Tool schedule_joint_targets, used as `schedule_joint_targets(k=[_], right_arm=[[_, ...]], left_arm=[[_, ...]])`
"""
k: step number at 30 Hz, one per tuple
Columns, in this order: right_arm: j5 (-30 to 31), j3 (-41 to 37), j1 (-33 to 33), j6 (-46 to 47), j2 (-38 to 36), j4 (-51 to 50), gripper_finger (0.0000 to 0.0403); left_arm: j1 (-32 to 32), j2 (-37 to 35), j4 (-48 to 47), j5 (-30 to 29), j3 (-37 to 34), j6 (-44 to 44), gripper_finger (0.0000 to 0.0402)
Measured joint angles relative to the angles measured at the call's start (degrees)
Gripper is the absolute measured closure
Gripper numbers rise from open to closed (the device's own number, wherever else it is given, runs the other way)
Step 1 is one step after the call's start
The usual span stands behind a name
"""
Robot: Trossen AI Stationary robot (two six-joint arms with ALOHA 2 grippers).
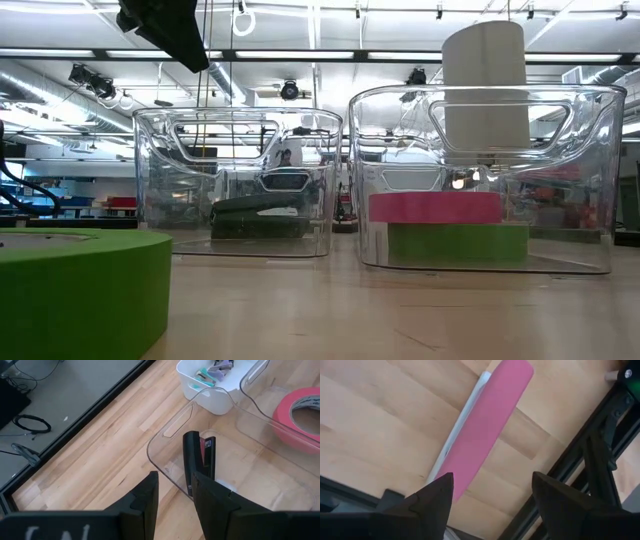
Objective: Pick and place Stapler, Stapler remover, tape
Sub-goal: Put the pink stapler into the left transparent bin
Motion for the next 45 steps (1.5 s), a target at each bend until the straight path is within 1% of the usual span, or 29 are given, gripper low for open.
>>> schedule_joint_targets(k=[4,10,15,21,25,28,32,37,39,40,42,44,45], right_arm=[[0.2,0.0,0.5,0.6,1.0,0.3,0.0133],[2.5,-0.5,0.5,2.5,1.4,2.1,0.0133],[1.6,-5.9,0.7,2.6,1.4,10.6,0.0133],[-4.3,-13.8,0.7,2.1,1.5,20.1,0.0133],[-4.0,-17.5,0.6,2.1,1.4,28.2,0.0133],[-1.1,-19.7,0.7,1.9,1.4,34.1,0.0133],[-0.5,-22.8,0.6,1.8,1.4,40.2,0.0133],[-1.0,-24.6,0.5,2.2,1.0,41.3,0.0135],[-1.6,-24.7,0.5,2.3,1.0,41.1,0.0149],[-1.7,-24.8,0.5,2.3,1.1,41.1,0.0162],[-1.8,-24.9,0.5,2.0,1.1,41.3,0.0200],[-1.8,-24.9,0.5,1.9,1.1,41.2,0.0247],[-1.9,-24.9,0.5,2.0,1.1,41.1,0.0261]], left_arm=[[0.0,0.0,0.0,0.0,0.0,0.0,0.0280],[0.0,0.0,0.0,0.0,0.0,0.0,0.0280],[0.0,0.0,0.0,0.0,0.0,0.0,0.0280],[0.0,0.0,0.0,0.0,0.0,0.0,0.0280],[0.0,0.0,0.1,-0.3,0.0,0.0,0.0280],[0.0,0.0,0.5,-0.3,0.0,0.0,0.0280],[0.0,0.0,0.6,-0.4,0.0,0.0,0.0280],[0.0,0.0,0.7,-0.5,0.0,0.0,0.0280],[0.0,0.0,0.8,-0.5,0.0,0.0,0.0280],[0.0,0.0,0.9,-0.5,0.0,0.0,0.0280],[0.0,0.0,0.9,-0.5,0.0,0.0,0.0280],[0.0,0.0,1.0,-0.5,0.0,0.1,0.0280],[0.0,0.0,1.1,-0.5,0.0,0.1,0.0280]])
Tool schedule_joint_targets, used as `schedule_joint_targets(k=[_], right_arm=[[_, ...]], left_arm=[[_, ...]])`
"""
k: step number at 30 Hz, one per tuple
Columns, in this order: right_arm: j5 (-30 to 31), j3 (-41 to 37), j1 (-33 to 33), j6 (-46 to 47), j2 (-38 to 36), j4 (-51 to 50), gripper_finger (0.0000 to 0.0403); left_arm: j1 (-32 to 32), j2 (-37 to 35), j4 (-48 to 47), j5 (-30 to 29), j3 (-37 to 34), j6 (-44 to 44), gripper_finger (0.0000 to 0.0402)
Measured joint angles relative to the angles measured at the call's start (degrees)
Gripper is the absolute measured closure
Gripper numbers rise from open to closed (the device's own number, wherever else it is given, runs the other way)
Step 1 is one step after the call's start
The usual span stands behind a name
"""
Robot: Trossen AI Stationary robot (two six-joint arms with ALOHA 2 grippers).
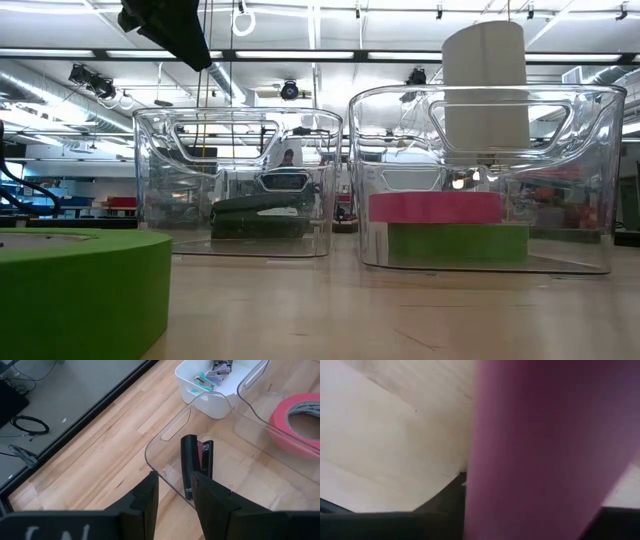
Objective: Pick and place Stapler, Stapler remover, tape
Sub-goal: Put the pink stapler into the left transparent bin
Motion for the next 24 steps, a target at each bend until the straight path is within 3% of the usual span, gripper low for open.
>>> schedule_joint_targets(k=[10,24], right_arm=[[-0.8,-0.4,-0.1,-2.1,-2.8,-2.5,0.0263],[1.4,2.2,-3.6,-6.1,-19.3,-12.5,0.0263]], left_arm=[[0.0,0.0,0.2,-0.2,0.0,0.1,0.0280],[0.0,0.0,0.3,-0.7,0.0,0.1,0.0280]])
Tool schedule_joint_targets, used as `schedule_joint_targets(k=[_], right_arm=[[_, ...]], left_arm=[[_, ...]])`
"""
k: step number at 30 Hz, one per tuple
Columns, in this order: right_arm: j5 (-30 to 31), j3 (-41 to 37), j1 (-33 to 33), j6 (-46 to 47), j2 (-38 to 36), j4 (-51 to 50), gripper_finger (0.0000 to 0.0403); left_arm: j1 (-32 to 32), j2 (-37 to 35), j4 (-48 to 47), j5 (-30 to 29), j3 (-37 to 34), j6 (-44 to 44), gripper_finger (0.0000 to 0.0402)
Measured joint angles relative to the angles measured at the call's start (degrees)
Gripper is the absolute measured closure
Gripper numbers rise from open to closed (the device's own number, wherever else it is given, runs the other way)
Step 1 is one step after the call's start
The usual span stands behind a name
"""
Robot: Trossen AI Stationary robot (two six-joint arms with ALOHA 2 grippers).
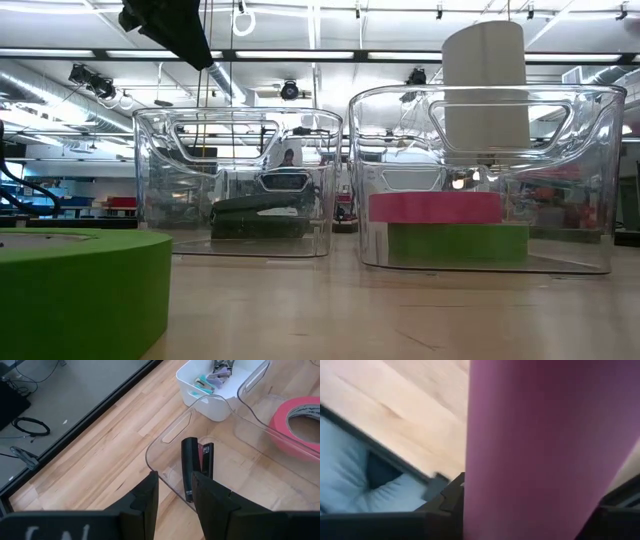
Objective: Pick and place Stapler, Stapler remover, tape
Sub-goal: Put the pink stapler into the left transparent bin
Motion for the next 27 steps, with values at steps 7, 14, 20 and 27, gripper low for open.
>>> schedule_joint_targets(k=[7,14,20,27], right_arm=[[2.2,10.7,-5.0,-8.8,-2.0,-8.4,0.0263],[6.6,18.4,-11.2,-19.8,-1.3,-7.6,0.0263],[3.9,19.1,-18.7,-32.6,2.8,-0.1,0.0263],[-3.1,19.1,-27.0,-45.9,8.1,12.3,0.0263]], left_arm=[[0.0,0.0,0.0,0.0,0.0,0.0,0.0280],[0.0,0.0,0.0,0.0,0.0,0.0,0.0280],[0.0,0.0,0.0,-0.2,0.0,0.0,0.0280],[0.0,0.0,0.0,-0.2,0.0,0.0,0.0280]])
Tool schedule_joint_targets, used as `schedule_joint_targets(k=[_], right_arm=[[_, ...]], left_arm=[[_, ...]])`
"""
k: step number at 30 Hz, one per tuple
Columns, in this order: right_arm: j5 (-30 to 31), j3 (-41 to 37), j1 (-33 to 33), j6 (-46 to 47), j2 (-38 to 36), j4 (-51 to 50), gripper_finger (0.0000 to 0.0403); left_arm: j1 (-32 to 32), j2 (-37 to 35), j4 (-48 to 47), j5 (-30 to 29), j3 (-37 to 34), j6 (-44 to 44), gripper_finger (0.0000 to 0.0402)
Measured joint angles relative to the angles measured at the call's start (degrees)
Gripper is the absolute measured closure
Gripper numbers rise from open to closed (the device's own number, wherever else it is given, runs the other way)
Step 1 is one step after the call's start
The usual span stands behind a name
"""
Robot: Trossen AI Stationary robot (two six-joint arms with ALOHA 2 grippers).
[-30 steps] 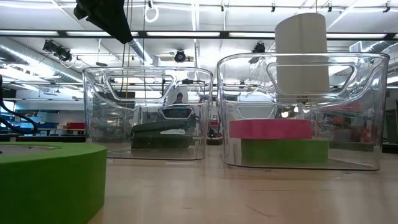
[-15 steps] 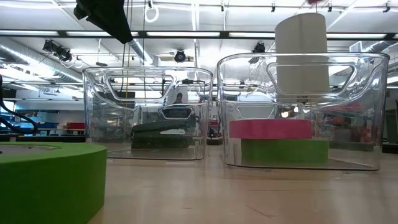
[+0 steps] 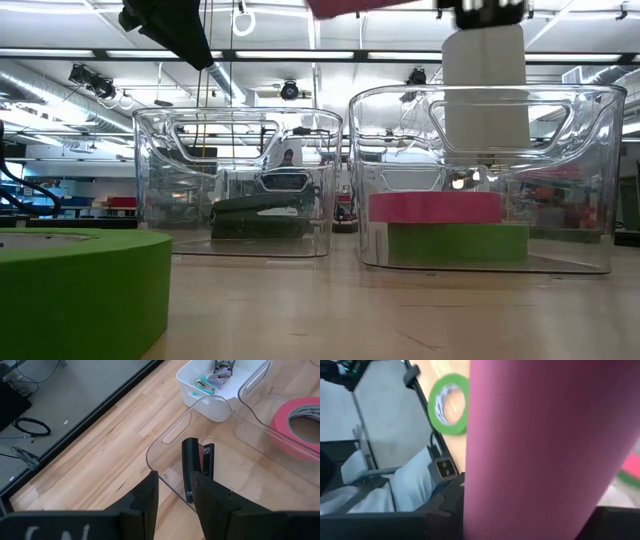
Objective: Pick and place Stapler, Stapler remover, tape
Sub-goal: Put the pink stapler into the left transparent bin
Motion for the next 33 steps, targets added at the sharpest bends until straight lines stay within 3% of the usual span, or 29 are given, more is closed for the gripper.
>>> schedule_joint_targets(k=[7,13,19,33], right_arm=[[-1.5,0.0,-7.2,-7.1,2.7,4.1,0.0263],[0.9,0.0,-11.5,-11.5,2.7,11.5,0.0263],[2.9,0.1,-13.8,-13.6,4.9,15.9,0.0263],[-0.4,0.1,-17.1,-16.7,14.0,21.0,0.0263]], left_arm=[[0.0,0.0,0.0,-0.2,0.0,0.0,0.0280],[0.0,0.0,0.0,-0.7,0.0,0.5,0.0280],[0.0,0.0,-0.1,-1.1,0.0,1.4,0.0280],[0.0,0.0,-0.9,-0.4,0.0,1.4,0.0280]])
